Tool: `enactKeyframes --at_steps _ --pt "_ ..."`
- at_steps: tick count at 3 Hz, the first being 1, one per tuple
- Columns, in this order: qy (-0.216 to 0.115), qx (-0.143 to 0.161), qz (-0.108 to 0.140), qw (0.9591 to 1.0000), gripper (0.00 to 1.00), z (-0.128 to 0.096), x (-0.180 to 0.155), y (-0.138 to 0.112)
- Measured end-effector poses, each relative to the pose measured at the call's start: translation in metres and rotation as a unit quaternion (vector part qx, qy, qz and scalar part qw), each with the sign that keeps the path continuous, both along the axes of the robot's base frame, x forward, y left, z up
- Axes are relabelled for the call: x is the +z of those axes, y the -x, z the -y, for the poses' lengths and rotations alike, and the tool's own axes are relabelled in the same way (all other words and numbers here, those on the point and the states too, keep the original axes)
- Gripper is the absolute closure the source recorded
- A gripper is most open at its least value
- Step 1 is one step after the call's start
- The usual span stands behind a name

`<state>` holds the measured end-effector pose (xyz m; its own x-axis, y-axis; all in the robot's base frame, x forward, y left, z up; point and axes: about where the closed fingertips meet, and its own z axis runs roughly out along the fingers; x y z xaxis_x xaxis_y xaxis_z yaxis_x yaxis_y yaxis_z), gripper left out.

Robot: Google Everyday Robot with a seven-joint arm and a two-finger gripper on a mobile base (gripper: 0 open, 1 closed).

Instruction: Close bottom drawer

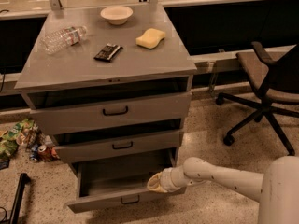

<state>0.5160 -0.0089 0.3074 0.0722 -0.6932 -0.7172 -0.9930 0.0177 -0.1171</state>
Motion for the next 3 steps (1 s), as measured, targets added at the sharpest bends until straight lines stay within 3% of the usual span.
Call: enactKeyframes --at_steps 3 --pt "-0.008 0.018 -0.016 0.9997 1.00 -0.005 -0.063 0.024"
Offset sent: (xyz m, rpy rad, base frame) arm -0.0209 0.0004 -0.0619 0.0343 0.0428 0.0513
